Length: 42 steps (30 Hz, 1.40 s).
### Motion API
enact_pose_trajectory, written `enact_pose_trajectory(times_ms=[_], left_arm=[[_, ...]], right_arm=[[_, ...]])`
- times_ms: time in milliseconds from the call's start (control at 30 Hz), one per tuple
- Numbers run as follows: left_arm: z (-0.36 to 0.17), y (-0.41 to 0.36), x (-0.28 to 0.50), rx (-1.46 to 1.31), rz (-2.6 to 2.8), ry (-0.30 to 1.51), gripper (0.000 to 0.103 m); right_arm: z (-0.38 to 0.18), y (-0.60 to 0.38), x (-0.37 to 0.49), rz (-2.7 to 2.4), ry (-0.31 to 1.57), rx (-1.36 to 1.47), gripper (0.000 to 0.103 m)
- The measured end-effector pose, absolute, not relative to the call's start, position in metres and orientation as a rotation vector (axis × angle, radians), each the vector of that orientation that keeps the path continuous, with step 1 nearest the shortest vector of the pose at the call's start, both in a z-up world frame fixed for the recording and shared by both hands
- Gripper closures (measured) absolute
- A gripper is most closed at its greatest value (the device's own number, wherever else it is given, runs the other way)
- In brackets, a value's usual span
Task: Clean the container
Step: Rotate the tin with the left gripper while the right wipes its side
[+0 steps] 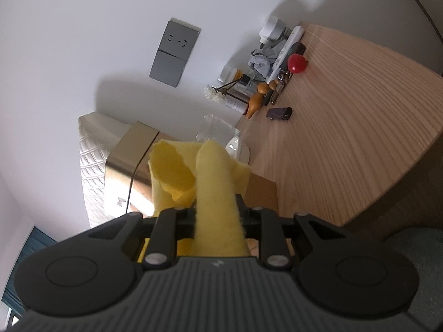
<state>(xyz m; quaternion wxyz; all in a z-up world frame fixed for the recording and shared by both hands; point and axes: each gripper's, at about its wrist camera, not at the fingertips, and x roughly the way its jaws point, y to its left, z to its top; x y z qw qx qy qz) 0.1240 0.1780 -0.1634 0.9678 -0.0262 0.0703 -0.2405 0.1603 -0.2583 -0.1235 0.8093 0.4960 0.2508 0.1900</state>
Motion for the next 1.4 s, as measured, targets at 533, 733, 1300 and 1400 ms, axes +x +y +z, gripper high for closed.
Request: enact_pose_trajectory(times_ms=[533,733,1300,1400], left_arm=[[-0.173,0.199,0.075,-0.043,-0.539,0.145,0.012],[-0.174,0.223,0.077,-0.1,-0.555,0.159,0.011],[-0.184,0.22,0.092,-0.1,-0.481,0.204,0.002],[-0.182,0.219,0.095,-0.091,-0.495,0.199,0.001]], right_arm=[[-0.12,-0.272,0.187,0.388,0.495,1.067,0.079],[-0.121,-0.278,0.197,0.383,0.488,1.063,0.079],[-0.133,-0.285,0.2,0.39,0.499,1.093,0.079],[-0.132,-0.286,0.198,0.393,0.496,1.085,0.079]])
